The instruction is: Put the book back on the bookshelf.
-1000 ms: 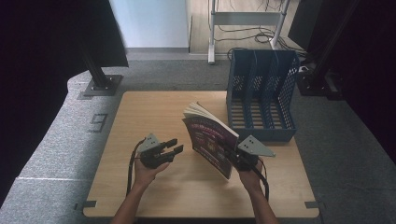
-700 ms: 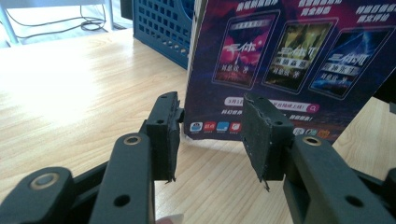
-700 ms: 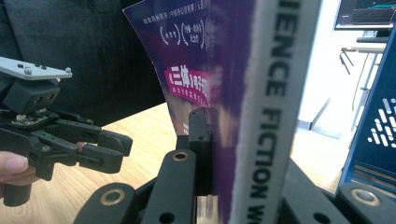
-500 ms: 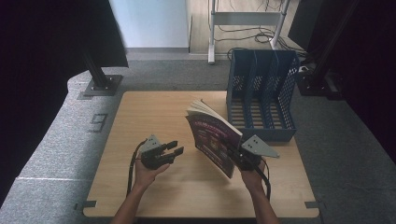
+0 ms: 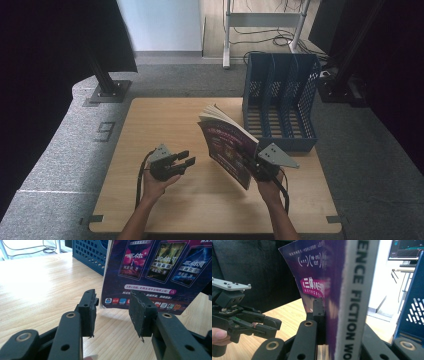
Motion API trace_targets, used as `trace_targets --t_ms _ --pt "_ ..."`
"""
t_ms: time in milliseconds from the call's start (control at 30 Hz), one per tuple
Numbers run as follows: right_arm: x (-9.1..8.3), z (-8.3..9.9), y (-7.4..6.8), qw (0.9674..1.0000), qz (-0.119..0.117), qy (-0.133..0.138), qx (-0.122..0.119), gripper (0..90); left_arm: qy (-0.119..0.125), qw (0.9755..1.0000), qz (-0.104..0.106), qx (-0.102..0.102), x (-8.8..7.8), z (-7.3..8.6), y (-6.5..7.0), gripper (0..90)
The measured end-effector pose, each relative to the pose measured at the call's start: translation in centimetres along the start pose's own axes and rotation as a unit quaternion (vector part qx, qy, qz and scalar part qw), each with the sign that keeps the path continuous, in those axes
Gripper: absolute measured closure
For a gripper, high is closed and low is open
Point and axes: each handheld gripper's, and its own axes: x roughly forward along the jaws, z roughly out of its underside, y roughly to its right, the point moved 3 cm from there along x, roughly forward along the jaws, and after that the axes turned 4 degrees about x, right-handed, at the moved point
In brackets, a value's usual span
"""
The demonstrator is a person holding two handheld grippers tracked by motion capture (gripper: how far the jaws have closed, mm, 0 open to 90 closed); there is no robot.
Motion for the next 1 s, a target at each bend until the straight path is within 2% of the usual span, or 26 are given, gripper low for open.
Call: trace_targets --t_ms 300,767,1000 --pt "0.2 -0.8 -0.1 1.0000 -0.001 0.006 -0.002 81.8 -0.003 1.0000 0.000 -0.002 -0.1 0.1 -0.1 57.3" --pt "-0.6 -2.8 0.6 0.9997 0.015 0.021 -0.003 81.8 -0.004 1.0000 0.000 -0.001 -0.2 0.2 -0.2 57.3" --pt "-0.6 -3.0 0.9 0.9996 0.020 0.020 -0.003 81.8 -0.005 1.0000 0.000 -0.001 -0.1 0.2 -0.2 57.3"
